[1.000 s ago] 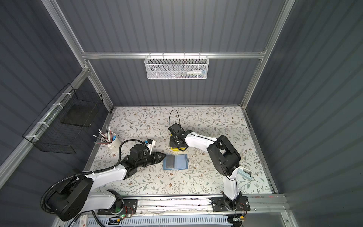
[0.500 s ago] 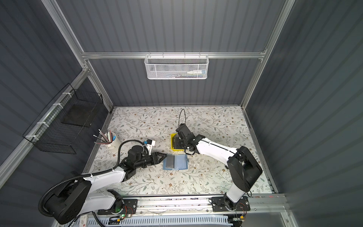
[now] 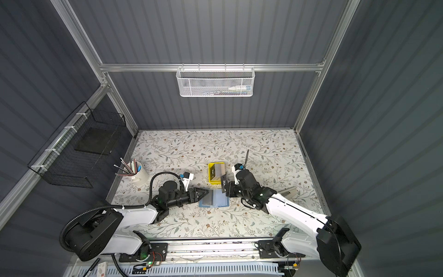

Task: Insert credit cards into a card holder
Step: Pick up the credit card from the storage box, then insert the credit card into the card slot.

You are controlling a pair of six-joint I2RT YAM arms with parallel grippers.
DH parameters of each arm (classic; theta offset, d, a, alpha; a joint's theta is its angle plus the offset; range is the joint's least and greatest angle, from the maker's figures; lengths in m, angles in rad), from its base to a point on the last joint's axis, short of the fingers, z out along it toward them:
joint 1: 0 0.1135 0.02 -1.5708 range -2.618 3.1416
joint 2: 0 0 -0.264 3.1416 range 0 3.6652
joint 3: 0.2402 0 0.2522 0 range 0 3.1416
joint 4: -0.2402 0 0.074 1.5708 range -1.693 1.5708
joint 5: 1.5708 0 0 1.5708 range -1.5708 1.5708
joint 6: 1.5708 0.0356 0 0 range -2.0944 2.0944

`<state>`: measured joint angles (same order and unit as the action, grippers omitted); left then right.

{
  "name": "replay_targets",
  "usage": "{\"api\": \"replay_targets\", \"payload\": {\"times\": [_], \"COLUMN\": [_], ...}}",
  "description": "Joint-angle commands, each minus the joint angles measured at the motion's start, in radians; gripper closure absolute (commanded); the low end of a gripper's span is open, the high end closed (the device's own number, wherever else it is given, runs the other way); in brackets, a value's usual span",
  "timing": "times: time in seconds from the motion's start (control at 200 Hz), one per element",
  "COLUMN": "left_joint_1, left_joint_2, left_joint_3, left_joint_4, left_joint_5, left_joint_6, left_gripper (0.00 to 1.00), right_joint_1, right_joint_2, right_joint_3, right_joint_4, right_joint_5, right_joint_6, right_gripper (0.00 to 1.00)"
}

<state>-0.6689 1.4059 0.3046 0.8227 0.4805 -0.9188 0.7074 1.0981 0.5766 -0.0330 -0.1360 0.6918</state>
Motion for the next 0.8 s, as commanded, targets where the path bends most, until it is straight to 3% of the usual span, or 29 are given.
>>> {"api": "replay_targets", "payload": {"times": [0.0,0.42,0.796], "left_joint_1": [-0.037,-0.077,-0.079], "left_joint_2": [0.028,0.071,0.093], "left_joint_3": [0.037,0.091,0.113], "left_joint_4": [0.059,0.125,0.223], "left_joint_5": [0.010,0.139,0.210], "left_joint_6": [-0.009,-0.034,-0.105], "left_gripper": [0.45,0.48,0.56], "right_joint_1": [-0.020,-0.165,-0.209], "right_joint_2": [-0.099,-0.349,-0.326], "right_joint_3": [-0.077,-0.302,-0.359], "right_joint_4": [0.076,0.302,0.505], "right_joint_5": [-0.073,-0.430,-0.574], "right_joint_6": [0.051,0.197,0.294], "right_gripper": [0.97,0.97,0.97]}}
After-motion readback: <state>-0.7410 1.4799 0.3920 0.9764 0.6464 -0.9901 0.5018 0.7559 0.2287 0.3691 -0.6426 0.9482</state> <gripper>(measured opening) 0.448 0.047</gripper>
